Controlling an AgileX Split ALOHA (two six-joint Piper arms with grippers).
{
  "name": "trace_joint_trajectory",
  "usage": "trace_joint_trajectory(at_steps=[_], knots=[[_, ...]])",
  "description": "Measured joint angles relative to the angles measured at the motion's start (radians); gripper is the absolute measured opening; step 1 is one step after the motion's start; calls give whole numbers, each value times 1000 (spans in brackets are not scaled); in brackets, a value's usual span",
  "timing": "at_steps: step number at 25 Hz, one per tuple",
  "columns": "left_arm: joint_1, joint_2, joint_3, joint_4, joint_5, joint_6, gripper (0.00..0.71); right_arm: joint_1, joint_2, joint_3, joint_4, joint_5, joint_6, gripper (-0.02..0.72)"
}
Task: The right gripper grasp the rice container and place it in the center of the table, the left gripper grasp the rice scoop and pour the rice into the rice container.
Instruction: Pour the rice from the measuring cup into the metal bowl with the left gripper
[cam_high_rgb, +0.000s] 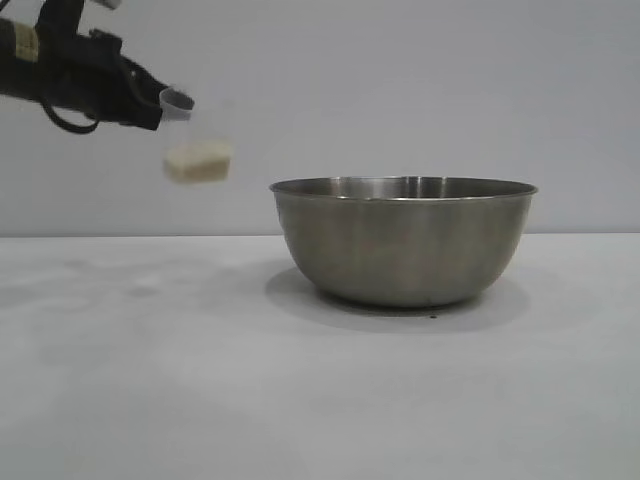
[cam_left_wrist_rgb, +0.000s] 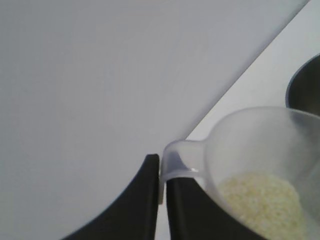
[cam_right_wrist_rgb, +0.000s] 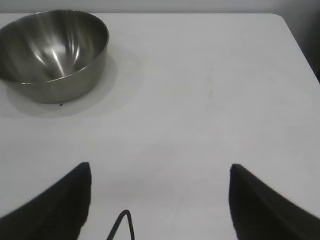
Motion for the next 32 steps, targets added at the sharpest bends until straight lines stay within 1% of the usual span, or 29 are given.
trace_joint_trajectory(at_steps=[3,5,7,9,13,17,20,25,30,32], knots=[[-64,0,-38,6,85,155,0,0,0,0,0,0,0,472],[-117,0,-55,6,136,296,0,0,0,0,0,0,0,472],[-162,0,-65,6,161,430,0,0,0,0,0,0,0,472],[-205,0,-71,2,171,608,0,0,0,0,0,0,0,472],[-259,0,-71,-62,198,961,0,0,0,0,0,0,0,472],[-286,0,-71,-78,208,1216,0,0,0,0,0,0,0,472],[-295,2,-71,-86,209,1408,0,0,0,0,0,0,0,472],[-296,5,-71,-87,196,1626,0,0,0,0,0,0,0,472],[-296,6,-71,-87,102,1716,0,0,0,0,0,0,0,472],[-296,6,-71,-87,87,1722,0,0,0,0,0,0,0,472]])
